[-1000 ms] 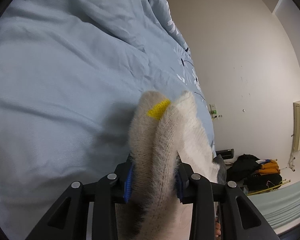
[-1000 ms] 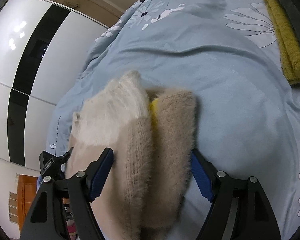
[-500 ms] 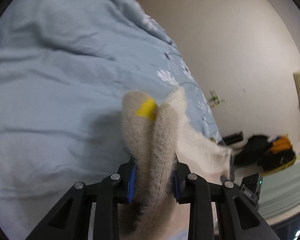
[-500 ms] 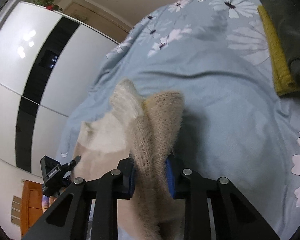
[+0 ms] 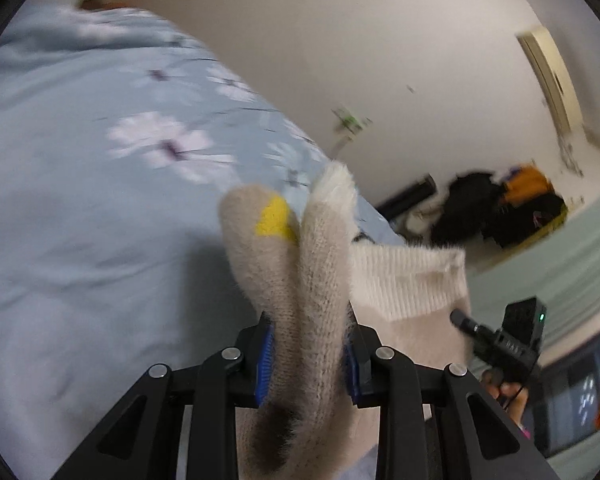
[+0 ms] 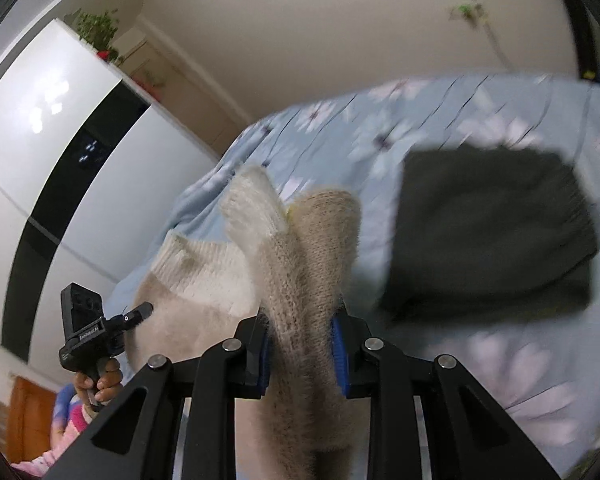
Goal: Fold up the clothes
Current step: 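Lift the folded sweater bundle with both grippers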
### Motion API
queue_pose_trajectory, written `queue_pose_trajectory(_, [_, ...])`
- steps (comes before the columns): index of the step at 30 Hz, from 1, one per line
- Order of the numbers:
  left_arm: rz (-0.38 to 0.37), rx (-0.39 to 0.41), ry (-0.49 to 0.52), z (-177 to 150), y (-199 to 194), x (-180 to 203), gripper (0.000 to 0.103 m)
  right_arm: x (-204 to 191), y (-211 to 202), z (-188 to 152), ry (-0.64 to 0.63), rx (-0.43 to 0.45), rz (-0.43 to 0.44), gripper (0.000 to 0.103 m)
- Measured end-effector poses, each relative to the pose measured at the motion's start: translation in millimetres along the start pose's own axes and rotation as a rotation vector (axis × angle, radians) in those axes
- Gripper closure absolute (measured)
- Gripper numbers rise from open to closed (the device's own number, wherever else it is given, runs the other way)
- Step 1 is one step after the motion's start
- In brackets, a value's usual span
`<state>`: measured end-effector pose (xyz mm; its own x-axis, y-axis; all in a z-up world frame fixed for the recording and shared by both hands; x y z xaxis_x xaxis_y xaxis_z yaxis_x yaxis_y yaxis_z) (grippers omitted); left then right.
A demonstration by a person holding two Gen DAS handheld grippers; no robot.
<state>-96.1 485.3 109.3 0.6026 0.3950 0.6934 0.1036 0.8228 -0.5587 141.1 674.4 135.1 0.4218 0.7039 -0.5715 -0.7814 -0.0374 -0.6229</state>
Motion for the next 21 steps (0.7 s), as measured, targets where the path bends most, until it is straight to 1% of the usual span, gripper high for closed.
queue_pose_trajectory(3, [-0.039,-0.019,0.051,17,43,37,0.073,35,-28,36,0.021,0.059,-0.07,0.077])
queue_pose_trajectory(7, [-0.091,-0.025,0.104,42,101,80,0.073,77,-58,75,0.038,0.126,-0.145,0.077])
queue_pose_trajectory(11, [-0.111,-0.039,0.133,53,151,96,0.072,120,-78,101,0.053,0.184,-0.181,0.077])
queue_pose_trajectory(12, [-0.113,-0.045,0.138,54,163,99,0.072,133,-79,103,0.074,0.19,-0.188,0.077])
queue_pose_trajectory(14, [-0.083,-0.078,0.109,46,188,84,0.072,166,-71,100,0.13,0.194,-0.2,0.077])
queue_pose_trajectory(16, [-0.054,-0.11,0.08,38,212,69,0.072,202,-56,87,0.2,0.17,-0.232,0.077])
queue_pose_trajectory(17, [-0.053,-0.119,0.059,34,218,61,0.072,217,-50,79,0.234,0.167,-0.242,0.077])
queue_pose_trajectory(19, [-0.092,-0.145,0.004,25,224,48,0.072,240,-44,68,0.3,0.184,-0.218,0.076])
queue_pose_trajectory(20, [-0.108,-0.154,-0.015,21,225,44,0.072,243,-44,67,0.31,0.195,-0.202,0.076])
queue_pose_trajectory(21, [-0.107,-0.152,-0.01,19,222,45,0.072,244,-45,67,0.302,0.196,-0.203,0.076])
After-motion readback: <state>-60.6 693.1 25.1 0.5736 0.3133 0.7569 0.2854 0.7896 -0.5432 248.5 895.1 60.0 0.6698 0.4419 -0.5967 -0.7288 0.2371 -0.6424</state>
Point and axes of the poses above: each gripper's, at about its wrist camera, not at the fingertips, and y roughly the way its jaws point, x to its right, z to its top, the point moved 7 cm from there along y, roughly the way its jaws point, and after that the axes turned 1 degree about z, right-handed, at the moved point
